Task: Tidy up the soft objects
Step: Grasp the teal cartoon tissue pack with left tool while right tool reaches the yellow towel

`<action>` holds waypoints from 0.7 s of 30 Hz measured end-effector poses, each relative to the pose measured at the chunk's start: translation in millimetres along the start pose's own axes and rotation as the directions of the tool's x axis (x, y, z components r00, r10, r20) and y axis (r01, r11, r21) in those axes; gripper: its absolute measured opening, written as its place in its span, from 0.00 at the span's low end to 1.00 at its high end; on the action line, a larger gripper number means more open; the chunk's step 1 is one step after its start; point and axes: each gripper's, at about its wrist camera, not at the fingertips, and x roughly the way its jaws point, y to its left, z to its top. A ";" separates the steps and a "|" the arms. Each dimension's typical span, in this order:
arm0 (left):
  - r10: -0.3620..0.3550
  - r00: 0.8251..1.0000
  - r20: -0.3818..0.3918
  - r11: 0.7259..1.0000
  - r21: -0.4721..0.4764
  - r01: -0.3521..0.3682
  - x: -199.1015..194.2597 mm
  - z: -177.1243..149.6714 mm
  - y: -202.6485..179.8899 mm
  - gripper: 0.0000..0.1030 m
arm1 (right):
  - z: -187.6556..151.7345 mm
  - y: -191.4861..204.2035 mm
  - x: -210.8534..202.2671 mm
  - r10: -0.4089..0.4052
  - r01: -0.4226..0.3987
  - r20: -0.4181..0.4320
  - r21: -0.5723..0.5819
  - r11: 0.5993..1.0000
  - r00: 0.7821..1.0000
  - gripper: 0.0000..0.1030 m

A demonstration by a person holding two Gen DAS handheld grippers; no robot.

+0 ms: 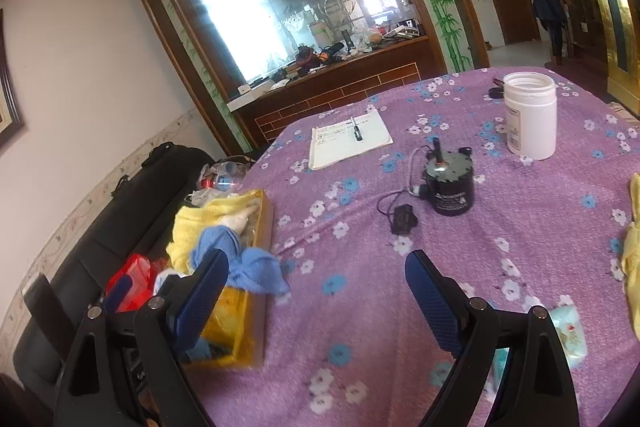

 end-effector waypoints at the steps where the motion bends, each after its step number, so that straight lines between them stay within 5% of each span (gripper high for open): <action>1: -0.008 1.000 -0.007 1.000 0.019 0.008 -2.2 -1.3 -5.3 0.92 | -0.9 -1.7 -2.6 -0.002 0.002 -0.001 0.001 1.000 1.000 0.90; 11: -0.135 0.989 -0.058 0.960 0.238 0.145 -24.9 -8.7 -79.9 0.92 | -7.5 -33.1 -31.6 0.014 -0.015 0.027 0.055 0.998 1.000 0.90; 21: -0.334 0.923 -0.193 0.862 0.334 0.382 -41.4 -22.0 -150.0 0.91 | -7.5 -80.4 -63.4 -0.032 0.023 0.060 0.151 0.988 0.998 0.90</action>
